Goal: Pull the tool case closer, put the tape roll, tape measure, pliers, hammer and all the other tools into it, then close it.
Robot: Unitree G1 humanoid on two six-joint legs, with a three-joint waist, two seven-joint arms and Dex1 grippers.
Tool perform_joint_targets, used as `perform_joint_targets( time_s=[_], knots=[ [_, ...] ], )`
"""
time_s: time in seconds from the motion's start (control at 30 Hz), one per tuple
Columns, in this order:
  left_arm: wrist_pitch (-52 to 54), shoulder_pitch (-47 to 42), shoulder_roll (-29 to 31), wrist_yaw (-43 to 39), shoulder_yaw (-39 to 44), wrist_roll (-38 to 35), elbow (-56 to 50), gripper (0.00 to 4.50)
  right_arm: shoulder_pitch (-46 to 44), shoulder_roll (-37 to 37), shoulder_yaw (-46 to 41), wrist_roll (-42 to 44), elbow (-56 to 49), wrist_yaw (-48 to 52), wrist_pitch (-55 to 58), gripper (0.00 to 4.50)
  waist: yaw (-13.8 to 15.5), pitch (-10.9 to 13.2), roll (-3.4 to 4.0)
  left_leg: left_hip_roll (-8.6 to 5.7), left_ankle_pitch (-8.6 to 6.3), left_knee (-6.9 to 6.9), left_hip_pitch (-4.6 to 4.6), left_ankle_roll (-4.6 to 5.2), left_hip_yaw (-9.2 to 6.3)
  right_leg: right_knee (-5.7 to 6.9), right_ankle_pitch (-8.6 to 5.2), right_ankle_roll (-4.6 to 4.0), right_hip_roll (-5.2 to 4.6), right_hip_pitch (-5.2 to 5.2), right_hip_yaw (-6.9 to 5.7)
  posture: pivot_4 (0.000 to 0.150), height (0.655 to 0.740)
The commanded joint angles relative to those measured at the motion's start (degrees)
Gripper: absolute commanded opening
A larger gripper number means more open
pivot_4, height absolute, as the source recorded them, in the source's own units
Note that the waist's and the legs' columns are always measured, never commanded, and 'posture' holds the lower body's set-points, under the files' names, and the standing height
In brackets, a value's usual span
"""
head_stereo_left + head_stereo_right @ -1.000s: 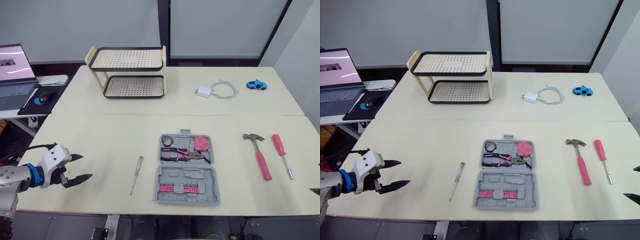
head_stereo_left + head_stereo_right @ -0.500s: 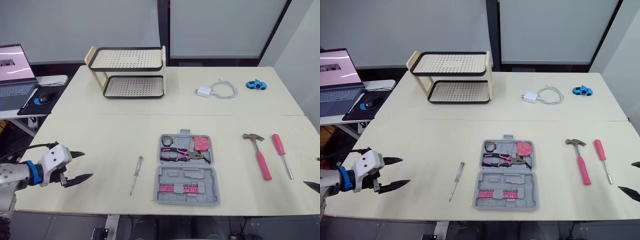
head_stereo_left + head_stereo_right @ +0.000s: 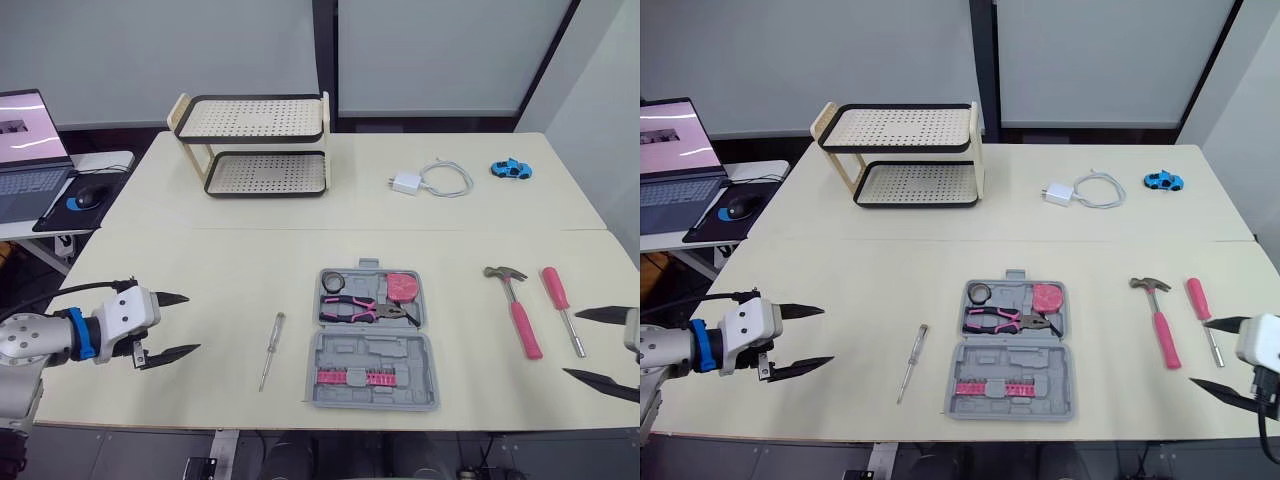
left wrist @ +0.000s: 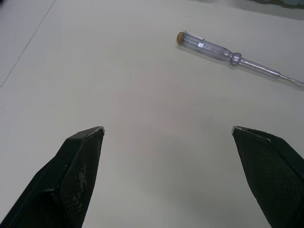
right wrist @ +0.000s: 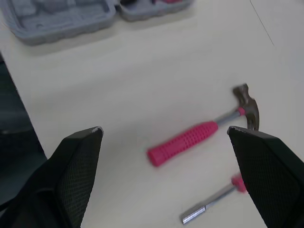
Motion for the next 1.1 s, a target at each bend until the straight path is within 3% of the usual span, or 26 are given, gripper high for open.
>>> perform_joint_targets(
  time_s=[0.03, 0.3, 0.53, 0.7, 0.83, 1.1],
  knots=[
    [-2.2, 0.3, 0.0, -0.4, -0.9, 0.1, -2.6, 4.49, -5.6, -2.3, 6.7, 5.7, -8.9, -1.4, 4.7, 4.5, 0.0, 0.0, 0.0, 0.0, 0.0, 0.0, 0.0, 0.0, 0.0, 0.0, 0.0, 0.0, 0.0, 0.0, 0.01, 0.15, 0.7318],
    [0.3, 3.5, -1.3, 1.2, -0.5, -1.8, -7.2, 4.49, -22.1, -1.6, 24.4, 12.4, -14.9, -5.3, 13.0, 4.5, 0.1, 0.0, -0.04, -0.02, 0.0, 0.0, -0.05, -0.01, -0.06, -0.07, 0.0, 0.0, -0.03, -0.01, -0.05, 0.15, 0.7318],
    [-1.8, 4.0, 1.0, -2.1, -1.4, -1.2, -7.4, 4.49, -27.9, 0.4, 32.4, 13.2, -14.9, -6.8, 14.8, 4.5, 0.2, 0.1, -0.11, -0.02, 0.0, 0.0, -0.08, -0.01, -0.13, -0.1, 0.0, -0.01, -0.03, -0.01, -0.11, 0.15, 0.7318],
    [-14.2, -7.4, 4.2, -11.6, -9.2, 3.3, 0.3, 4.49, -29.1, 1.8, 35.9, 13.1, -17.4, -9.6, 17.3, 4.5, 0.6, 0.1, -0.16, -0.05, 0.01, 0.0, -0.08, -0.01, -0.15, -0.06, 0.0, -0.01, -0.02, -0.02, -0.16, 0.15, 0.7318],
    [-29.5, -23.5, 2.5, -20.3, -19.2, 6.8, 10.6, 4.49, -29.2, 2.3, 37.8, 12.9, -19.4, -12.4, 19.9, 4.5, 0.6, 0.1, -0.18, -0.17, 0.01, 0.04, -0.11, -0.02, -0.12, -0.02, 0.01, -0.01, -0.01, -0.05, -0.15, 0.15, 0.7318],
    [-53.9, -43.7, -1.2, -21.6, -42.0, 9.3, 26.7, 4.49, -29.4, 3.1, 39.7, 13.6, -22.6, -16.3, 24.3, 4.5, -0.3, 0.2, -0.25, -0.27, 0.02, 0.19, -0.24, -0.04, -0.09, 0.02, 0.01, 0.01, 0.06, -0.16, -0.14, 0.15, 0.7318]
  ],
)
